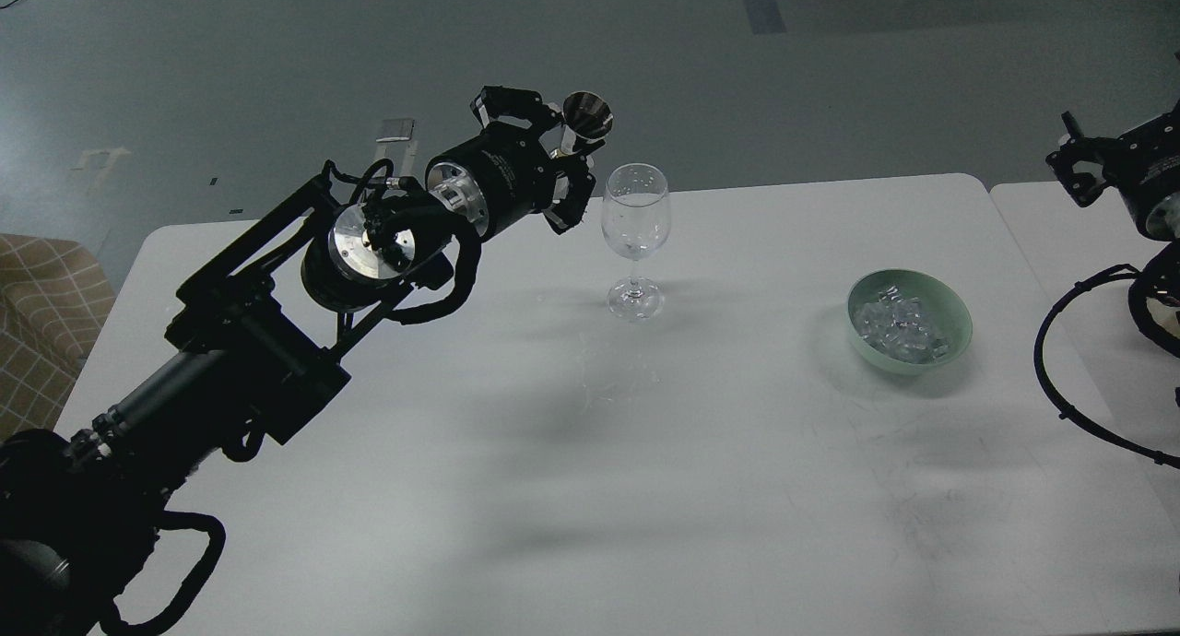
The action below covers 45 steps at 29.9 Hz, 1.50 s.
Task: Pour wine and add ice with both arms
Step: 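Position the held jigger just above the wine glass rim, then tilt the jigger over the wine glass with the left gripper to pour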
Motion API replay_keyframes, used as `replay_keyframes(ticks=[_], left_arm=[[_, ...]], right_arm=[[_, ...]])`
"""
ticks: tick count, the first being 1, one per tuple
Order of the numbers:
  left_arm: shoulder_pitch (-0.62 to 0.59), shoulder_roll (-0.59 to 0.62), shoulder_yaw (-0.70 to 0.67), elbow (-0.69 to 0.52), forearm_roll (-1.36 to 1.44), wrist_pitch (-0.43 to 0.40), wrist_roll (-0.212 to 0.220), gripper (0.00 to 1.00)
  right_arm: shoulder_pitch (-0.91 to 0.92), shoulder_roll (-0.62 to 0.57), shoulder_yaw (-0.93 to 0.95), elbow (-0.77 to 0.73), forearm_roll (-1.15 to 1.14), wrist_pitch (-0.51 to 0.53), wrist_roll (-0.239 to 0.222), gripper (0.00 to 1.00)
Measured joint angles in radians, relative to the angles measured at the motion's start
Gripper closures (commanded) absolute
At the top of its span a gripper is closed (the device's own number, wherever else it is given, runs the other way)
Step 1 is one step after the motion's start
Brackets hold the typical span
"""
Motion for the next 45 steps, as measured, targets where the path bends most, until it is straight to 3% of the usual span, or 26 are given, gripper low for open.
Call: replay_keyframes(ticks=[21,45], left_arm=[[-0.022,0.0,0.036,0.044,0.077,0.005,0.009,0.64],[-0.086,-0.03,0.043,0.075,0.08,0.056,0.061,0.66]], right_arm=[[-0.003,0.007,0.001,0.001,0.001,0.0,0.001,0.0],[-0.01,0.008,-0.001,0.001,0.001,0.002,0.0,0.0]])
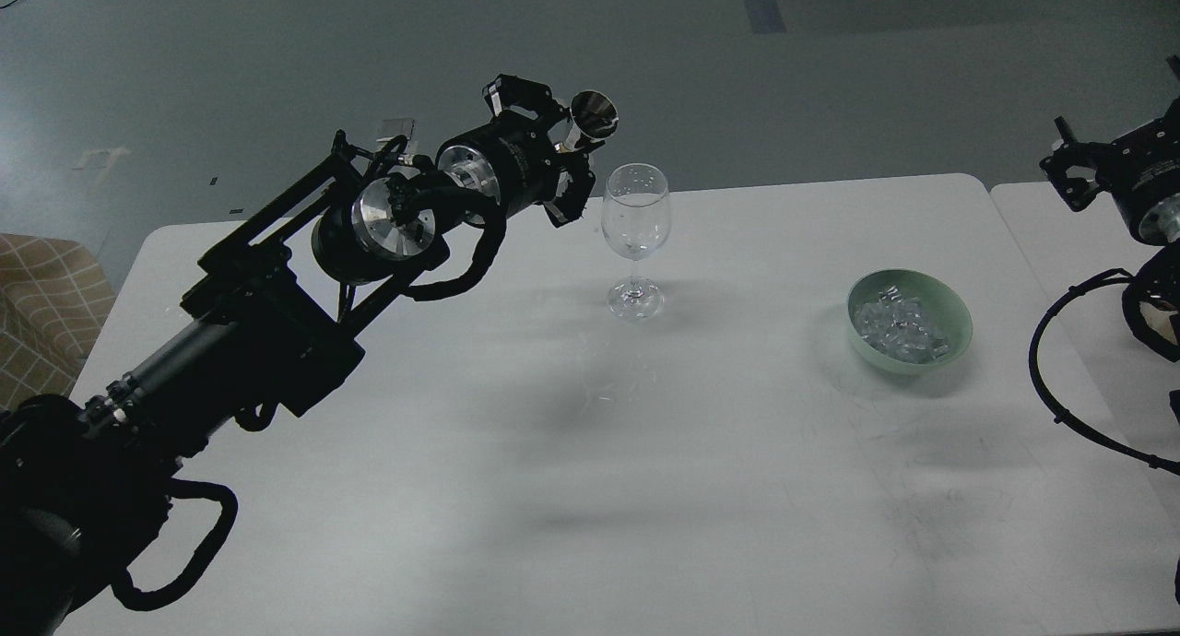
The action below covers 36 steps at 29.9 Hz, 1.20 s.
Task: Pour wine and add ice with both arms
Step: 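Tilt the jigger over the wine glass with the left gripper to pour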
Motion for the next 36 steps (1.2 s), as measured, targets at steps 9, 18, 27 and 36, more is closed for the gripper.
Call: replay_keyframes(ticks=[9,18,27,36], left_arm=[[0.002,-0.015,0.0,0.0,0.001,0.001,0.002,0.66],[-0.021,-0.017,0.011,0.017,0.001,0.014,0.003,0.66],[-0.025,-0.021,0.023,0.04,0.057,0.035,0.006,0.66],[-0.046,-0.046,0.021,0.042,0.07,0.064,0.02,0.66]], right_arm=[[-0.003,0.0,0.0,0.0,0.0,0.0,0.001,0.0],[-0.003,0.0,0.0,0.003,0.0,0.0,0.001,0.0],[-0.011,0.0,0.0,0.002,0.0,0.006,0.001,0.0],[-0.012,0.002,0.002,-0.001,0.0,0.009,0.001,0.0]])
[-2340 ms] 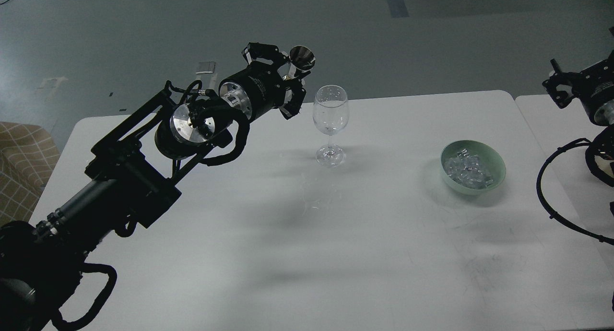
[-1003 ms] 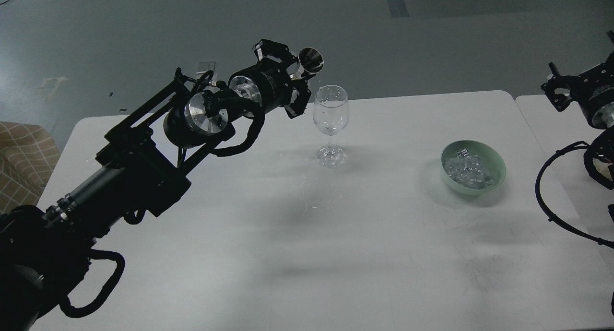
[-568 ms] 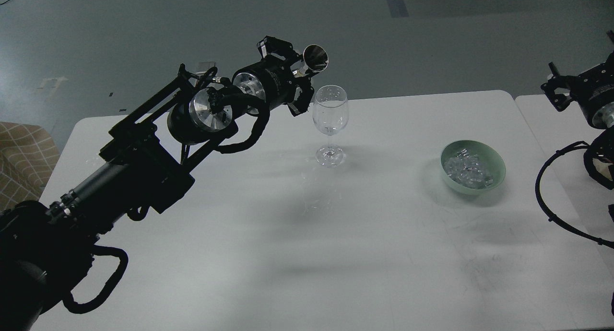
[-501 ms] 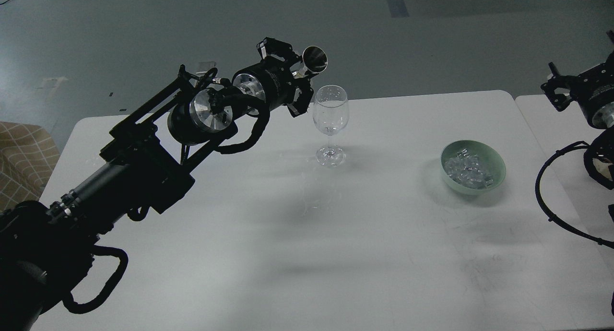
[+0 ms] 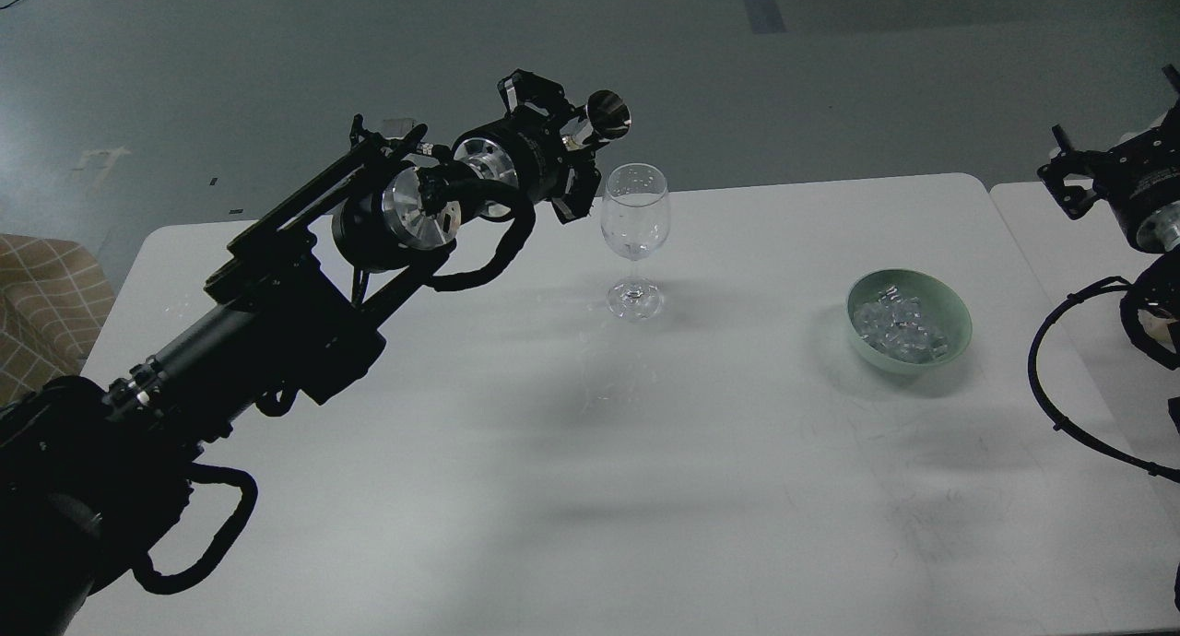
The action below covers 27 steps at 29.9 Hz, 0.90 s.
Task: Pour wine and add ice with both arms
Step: 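Tilt the jigger over the wine glass with the left gripper to pour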
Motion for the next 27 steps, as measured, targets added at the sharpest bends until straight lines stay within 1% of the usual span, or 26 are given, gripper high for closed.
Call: replay_keyframes(ticks=[7,22,27], left_arm=[[-0.005,-0.022,0.001,0.0,0.009,0.024,0.0,0.66],[-0.041,-0.024,0.002,0.0,0.043,0.045,-0.002,0.66],[-0.042,-0.029,0.009,0.004,0.101,0.047,-0.002,0.66]], right_arm=[[0.0,-0.003,0.001,-0.002,0.0,0.001,0.001,0.0],[-0.006,-0.001,0.003,-0.005,0.0,0.003,0.002,0.0],[-0.006,0.0,0.003,-0.005,0.0,0.003,0.002,0.0]])
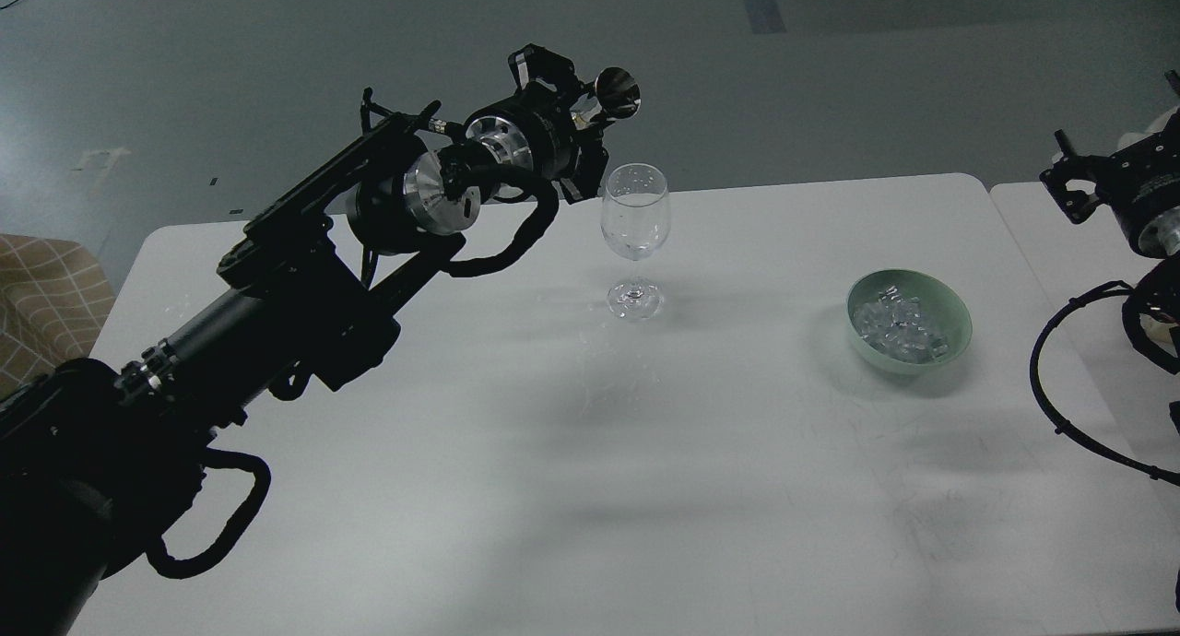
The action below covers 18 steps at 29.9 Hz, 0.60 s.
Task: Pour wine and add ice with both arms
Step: 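Tilt the jigger over the wine glass with the left gripper to pour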
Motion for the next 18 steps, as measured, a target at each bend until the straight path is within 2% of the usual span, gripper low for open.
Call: replay_keyframes(ticks=[18], left_arm=[[-0.012,-0.002,0.022,0.008,0.053,-0.004,0.003,0.66]], right_arm=[[0.0,0.0,0.0,0.003,0.0,0.0,0.0,0.0]])
